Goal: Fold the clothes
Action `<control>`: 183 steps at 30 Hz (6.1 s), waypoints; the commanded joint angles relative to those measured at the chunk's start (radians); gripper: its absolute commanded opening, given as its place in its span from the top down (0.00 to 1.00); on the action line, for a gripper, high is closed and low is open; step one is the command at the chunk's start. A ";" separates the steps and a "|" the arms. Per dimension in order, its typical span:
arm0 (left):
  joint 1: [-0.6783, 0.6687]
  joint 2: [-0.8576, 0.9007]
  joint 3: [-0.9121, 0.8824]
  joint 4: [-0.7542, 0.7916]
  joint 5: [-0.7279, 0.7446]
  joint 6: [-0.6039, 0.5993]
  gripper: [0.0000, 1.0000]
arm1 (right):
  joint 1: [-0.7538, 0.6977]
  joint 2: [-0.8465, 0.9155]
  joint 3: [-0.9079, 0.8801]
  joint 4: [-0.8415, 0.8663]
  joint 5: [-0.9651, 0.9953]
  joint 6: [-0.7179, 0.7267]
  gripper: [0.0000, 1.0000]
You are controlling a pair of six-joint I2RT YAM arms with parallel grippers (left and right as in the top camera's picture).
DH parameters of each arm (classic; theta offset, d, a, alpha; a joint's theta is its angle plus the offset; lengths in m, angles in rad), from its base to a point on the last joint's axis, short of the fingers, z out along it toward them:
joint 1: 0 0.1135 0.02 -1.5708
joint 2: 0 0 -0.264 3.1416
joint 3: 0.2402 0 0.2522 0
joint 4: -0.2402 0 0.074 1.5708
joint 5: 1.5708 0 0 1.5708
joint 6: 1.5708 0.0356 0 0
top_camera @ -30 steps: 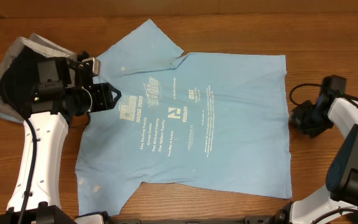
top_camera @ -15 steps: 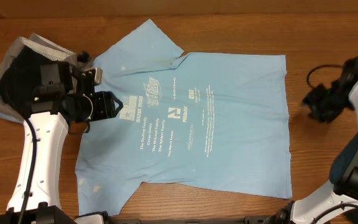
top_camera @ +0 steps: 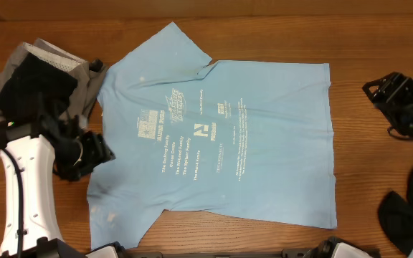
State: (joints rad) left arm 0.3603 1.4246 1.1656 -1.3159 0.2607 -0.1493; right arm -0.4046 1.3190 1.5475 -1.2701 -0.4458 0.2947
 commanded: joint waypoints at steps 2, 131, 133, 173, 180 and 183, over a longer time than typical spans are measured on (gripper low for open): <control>0.125 -0.013 -0.147 0.062 -0.068 -0.084 0.21 | 0.041 -0.006 0.009 -0.053 -0.012 -0.007 0.31; 0.238 0.179 -0.105 0.121 0.122 0.128 0.67 | -0.027 0.135 -0.776 0.424 0.080 0.140 0.63; 0.238 0.179 -0.105 0.124 0.123 0.129 0.67 | -0.016 0.138 -0.776 0.521 0.050 0.137 0.76; -0.077 0.095 -0.103 0.431 0.369 0.352 0.86 | 0.051 0.181 -0.499 0.559 -0.178 0.068 0.62; -0.394 0.231 -0.103 0.764 0.054 0.276 0.94 | 0.052 -0.014 -0.499 0.373 -0.177 0.066 0.62; -0.418 0.334 -0.103 0.852 0.046 0.277 0.95 | 0.052 -0.038 -0.499 0.341 -0.178 0.056 0.62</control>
State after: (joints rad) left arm -0.0387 1.6482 1.0576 -0.5152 0.4038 0.1490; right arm -0.3573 1.3102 1.0355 -0.9119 -0.6209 0.3729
